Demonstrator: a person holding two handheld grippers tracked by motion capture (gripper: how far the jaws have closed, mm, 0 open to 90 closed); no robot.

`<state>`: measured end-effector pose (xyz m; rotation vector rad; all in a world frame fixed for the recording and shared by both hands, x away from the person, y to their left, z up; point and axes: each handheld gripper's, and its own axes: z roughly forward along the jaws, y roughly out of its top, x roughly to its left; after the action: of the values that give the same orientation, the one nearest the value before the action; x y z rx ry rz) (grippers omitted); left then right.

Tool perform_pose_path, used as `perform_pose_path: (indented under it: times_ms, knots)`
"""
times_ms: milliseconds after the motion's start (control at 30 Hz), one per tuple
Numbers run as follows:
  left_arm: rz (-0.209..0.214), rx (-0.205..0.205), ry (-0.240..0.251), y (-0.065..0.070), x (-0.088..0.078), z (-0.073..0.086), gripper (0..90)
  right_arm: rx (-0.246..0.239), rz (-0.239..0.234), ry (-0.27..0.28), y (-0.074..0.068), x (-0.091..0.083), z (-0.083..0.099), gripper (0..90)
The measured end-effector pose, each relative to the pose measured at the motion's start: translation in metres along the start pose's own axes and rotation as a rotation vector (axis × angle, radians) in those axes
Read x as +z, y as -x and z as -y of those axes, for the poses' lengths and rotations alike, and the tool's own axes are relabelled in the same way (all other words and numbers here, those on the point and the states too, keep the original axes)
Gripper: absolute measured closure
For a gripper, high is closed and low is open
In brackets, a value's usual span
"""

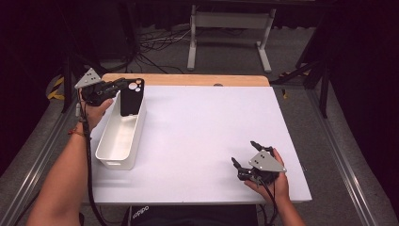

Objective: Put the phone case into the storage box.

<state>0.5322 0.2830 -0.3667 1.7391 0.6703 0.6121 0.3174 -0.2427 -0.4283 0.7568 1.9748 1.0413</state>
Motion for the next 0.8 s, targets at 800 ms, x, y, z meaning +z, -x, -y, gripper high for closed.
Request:
perform_pose_path:
  times_ms: [800]
  knots:
    - [-0.127,0.043,-0.069,-0.024,0.009,0.021,73.1,0.006,-0.017,-0.017,-0.001,0.002,0.001,17.8]
